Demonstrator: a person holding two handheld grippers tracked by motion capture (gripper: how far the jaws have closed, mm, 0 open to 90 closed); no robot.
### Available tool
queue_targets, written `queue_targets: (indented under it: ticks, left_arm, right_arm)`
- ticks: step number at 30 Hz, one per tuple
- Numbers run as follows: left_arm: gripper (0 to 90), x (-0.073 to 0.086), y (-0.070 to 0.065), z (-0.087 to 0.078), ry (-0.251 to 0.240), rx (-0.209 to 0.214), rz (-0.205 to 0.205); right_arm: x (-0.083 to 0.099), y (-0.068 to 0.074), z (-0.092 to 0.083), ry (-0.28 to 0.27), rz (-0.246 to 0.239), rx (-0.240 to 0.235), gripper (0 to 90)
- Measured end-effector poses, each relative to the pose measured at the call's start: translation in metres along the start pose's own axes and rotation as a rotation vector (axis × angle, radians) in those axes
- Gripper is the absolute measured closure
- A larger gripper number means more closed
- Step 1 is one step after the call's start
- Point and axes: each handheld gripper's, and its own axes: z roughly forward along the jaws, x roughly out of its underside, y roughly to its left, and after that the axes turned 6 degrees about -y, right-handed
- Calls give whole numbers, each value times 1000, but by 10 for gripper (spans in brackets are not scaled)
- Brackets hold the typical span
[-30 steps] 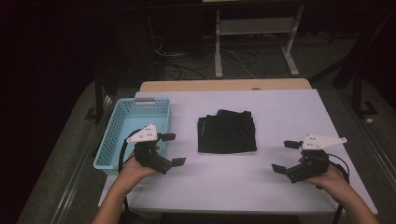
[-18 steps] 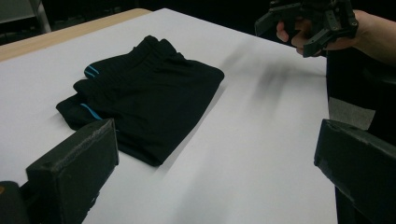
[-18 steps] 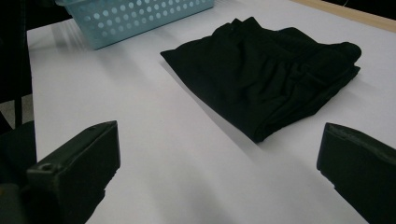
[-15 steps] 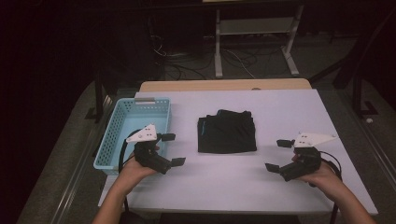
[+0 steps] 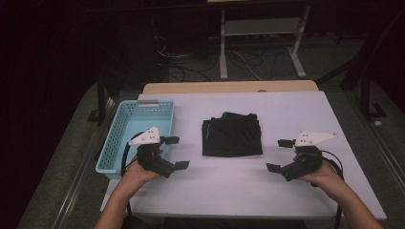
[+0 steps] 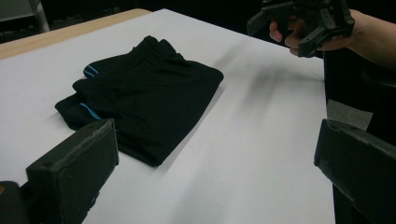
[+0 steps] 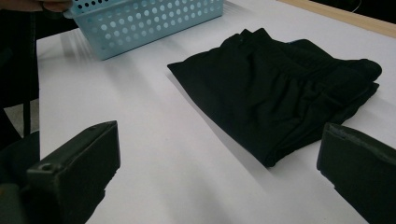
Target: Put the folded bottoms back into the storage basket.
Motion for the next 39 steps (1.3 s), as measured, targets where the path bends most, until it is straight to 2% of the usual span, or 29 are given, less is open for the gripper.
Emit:
queue_targets:
  ticks: [28, 39]
  left_arm:
    - [0, 0, 1, -1, -6, 6, -12]
    - [0, 0, 1, -1, -5, 6, -13]
  right_arm:
    - [-20, -4, 24, 30, -6, -36, 0]
    - [-28, -7, 34, 32, -10, -37, 0]
